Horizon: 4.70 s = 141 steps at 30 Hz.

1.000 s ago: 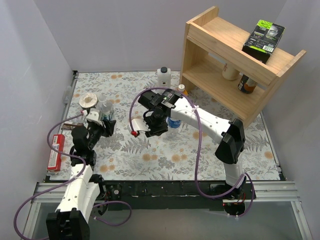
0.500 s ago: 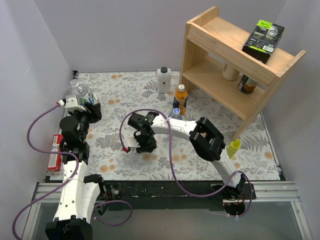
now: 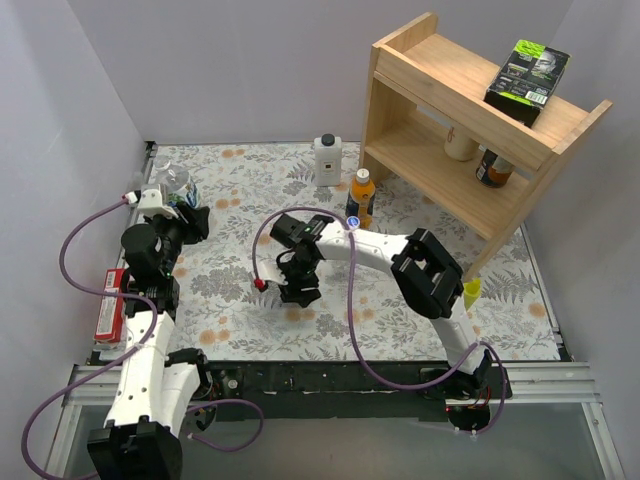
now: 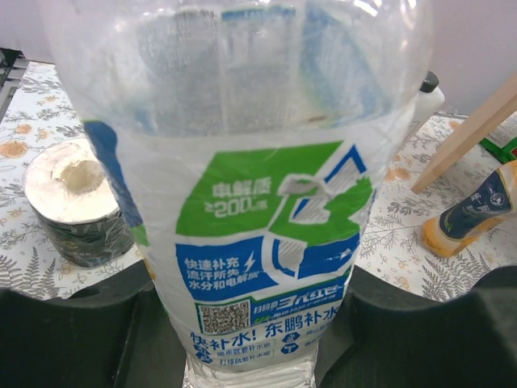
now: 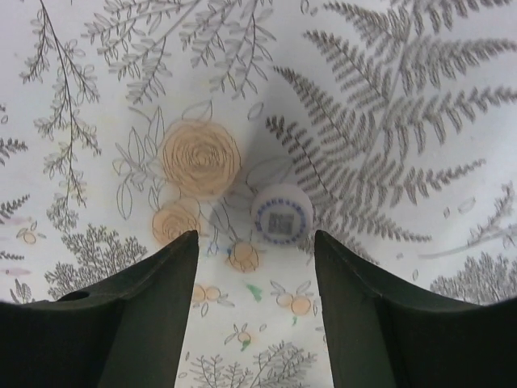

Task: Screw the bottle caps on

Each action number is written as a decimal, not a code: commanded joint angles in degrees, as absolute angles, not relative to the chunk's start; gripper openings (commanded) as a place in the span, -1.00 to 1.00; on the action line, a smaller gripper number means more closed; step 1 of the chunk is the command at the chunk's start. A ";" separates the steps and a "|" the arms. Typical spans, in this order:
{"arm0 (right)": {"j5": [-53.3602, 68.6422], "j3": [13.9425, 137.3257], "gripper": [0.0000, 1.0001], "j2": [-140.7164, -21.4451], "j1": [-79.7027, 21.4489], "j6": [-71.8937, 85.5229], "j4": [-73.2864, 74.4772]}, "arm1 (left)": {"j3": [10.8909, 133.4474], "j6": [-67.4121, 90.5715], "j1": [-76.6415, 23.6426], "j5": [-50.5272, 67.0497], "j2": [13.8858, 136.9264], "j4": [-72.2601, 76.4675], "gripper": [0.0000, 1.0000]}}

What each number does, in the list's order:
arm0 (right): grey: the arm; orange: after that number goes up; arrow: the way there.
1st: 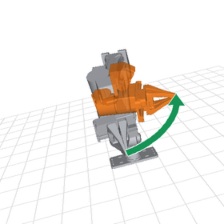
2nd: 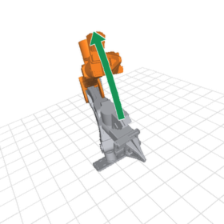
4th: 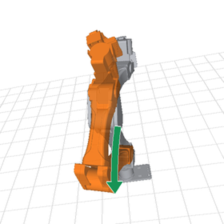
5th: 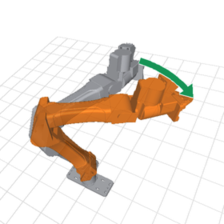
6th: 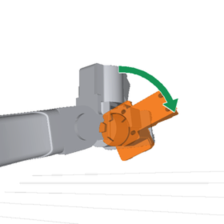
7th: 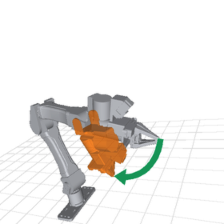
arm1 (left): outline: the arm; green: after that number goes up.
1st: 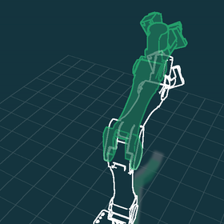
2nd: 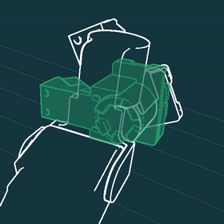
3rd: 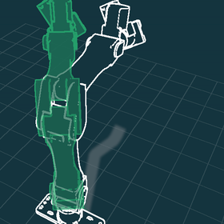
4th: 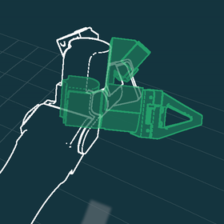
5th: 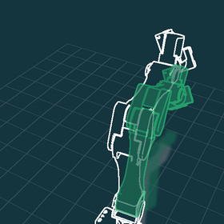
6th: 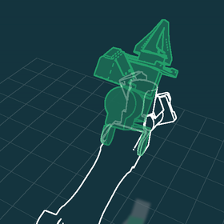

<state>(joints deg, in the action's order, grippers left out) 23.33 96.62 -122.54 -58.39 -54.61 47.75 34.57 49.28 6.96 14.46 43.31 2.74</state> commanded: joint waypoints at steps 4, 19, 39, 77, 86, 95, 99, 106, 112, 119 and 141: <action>29.27 91.49 0.24 -116.37 -56.51 -57.84 43.60 | 35.24 49.04 7.29 17.75 44.47 5.36 -1.00; 29.45 95.80 0.17 -121.38 -56.69 -56.60 42.28 | 34.45 49.22 7.29 20.39 44.38 4.66 -1.00; 27.07 95.19 -0.06 -122.17 -56.78 -55.28 40.25 | 32.87 49.48 7.29 21.27 44.82 5.54 -1.00; 23.91 88.86 -0.22 -120.06 -57.83 -56.95 37.88 | 28.39 47.55 7.21 27.60 45.79 7.82 -1.00; 25.22 93.07 -0.44 -110.41 -55.29 -56.95 47.35 | 24.61 39.83 6.24 50.21 49.91 14.49 -1.00; 29.71 105.35 -0.49 -96.16 -53.26 -55.83 66.17 | 19.08 21.89 -4.56 61.35 62.04 26.78 -1.00; 29.88 113.45 -0.51 -95.89 -53.26 -52.56 70.13 | 17.92 17.69 -10.71 61.97 66.09 29.47 -1.00; 29.45 119.88 -0.52 -99.40 -53.61 -50.72 74.88 | 12.67 15.82 -18.28 60.12 66.27 42.07 -1.00; 27.87 121.38 -0.51 -100.19 -55.11 -50.62 74.97 | 10.47 17.57 -21.79 59.95 67.85 44.99 -1.00; 28.39 119.89 -0.50 -100.90 -56.34 -50.98 74.27 | 8.35 20.30 -22.15 58.89 66.36 47.28 -1.00; 29.27 117.69 -0.47 -103.09 -57.66 -53.00 70.31 | 8.79 22.94 -22.41 57.05 64.69 49.83 -1.00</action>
